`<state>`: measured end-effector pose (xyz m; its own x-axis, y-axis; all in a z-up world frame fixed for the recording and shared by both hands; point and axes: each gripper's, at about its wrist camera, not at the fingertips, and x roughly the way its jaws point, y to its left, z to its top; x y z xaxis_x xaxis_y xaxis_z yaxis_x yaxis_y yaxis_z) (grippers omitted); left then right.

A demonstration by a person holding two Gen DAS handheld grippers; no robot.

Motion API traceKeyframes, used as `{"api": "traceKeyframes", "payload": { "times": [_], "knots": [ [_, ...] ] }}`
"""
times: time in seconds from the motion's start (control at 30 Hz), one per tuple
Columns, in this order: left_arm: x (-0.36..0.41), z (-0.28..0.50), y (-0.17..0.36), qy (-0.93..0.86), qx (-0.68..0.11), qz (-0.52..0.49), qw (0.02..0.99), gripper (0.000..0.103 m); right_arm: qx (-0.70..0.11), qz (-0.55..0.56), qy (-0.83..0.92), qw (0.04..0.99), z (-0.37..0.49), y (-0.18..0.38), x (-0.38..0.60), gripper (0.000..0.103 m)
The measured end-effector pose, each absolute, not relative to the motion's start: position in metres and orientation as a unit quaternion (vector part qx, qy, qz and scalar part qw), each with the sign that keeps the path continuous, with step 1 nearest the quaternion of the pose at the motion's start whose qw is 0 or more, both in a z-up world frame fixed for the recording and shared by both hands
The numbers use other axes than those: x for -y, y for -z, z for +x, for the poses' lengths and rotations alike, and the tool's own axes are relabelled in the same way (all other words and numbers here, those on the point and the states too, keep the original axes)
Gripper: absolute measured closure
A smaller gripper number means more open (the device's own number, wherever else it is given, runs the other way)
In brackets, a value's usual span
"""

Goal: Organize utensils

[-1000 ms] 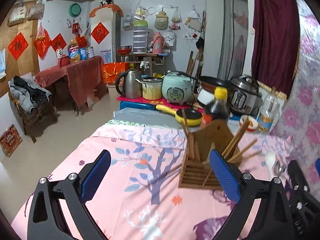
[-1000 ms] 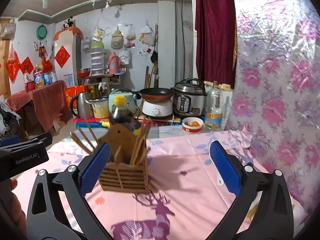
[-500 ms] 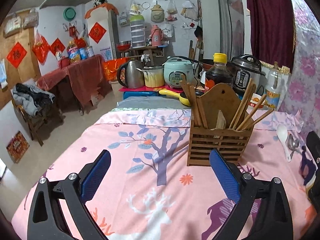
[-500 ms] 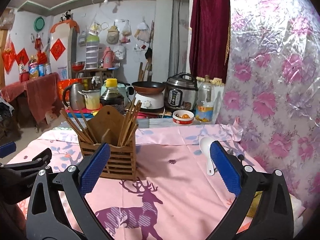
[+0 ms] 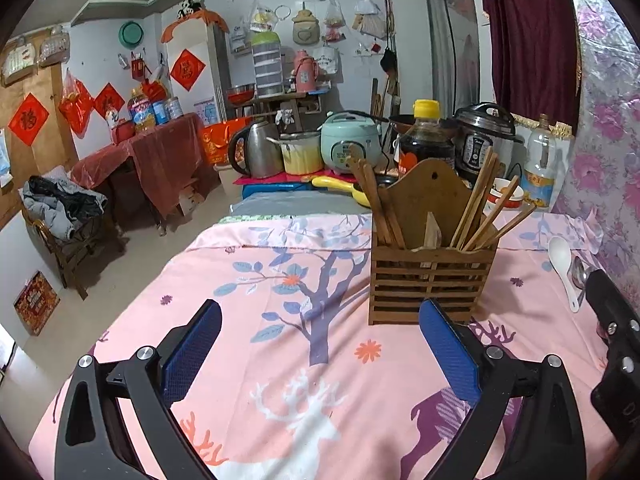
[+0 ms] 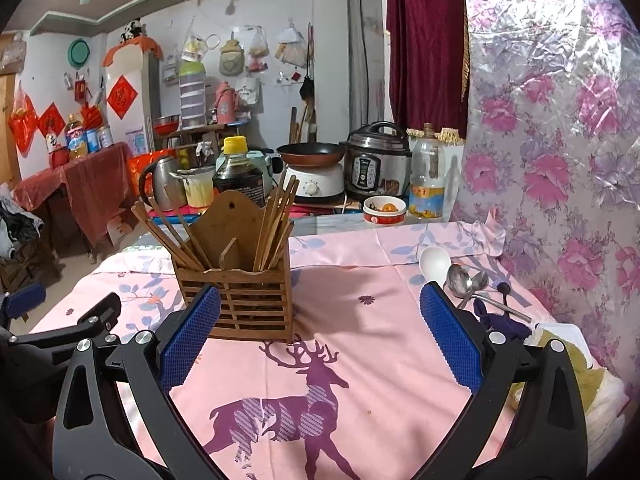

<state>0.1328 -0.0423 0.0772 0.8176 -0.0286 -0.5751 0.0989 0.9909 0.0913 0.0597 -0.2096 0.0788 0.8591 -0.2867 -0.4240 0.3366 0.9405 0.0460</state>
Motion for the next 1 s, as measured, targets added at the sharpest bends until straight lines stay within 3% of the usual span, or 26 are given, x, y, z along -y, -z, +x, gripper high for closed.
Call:
{"api": "traceKeyframes", "payload": {
  "times": [1.0],
  "knots": [
    [0.0409,0.1345,-0.0736,0.041,-0.315,0.057,0.946,0.006,-0.216,0.046,0.166,0.961,0.0607,-0.0768,0.2041,0.007]
  ]
}}
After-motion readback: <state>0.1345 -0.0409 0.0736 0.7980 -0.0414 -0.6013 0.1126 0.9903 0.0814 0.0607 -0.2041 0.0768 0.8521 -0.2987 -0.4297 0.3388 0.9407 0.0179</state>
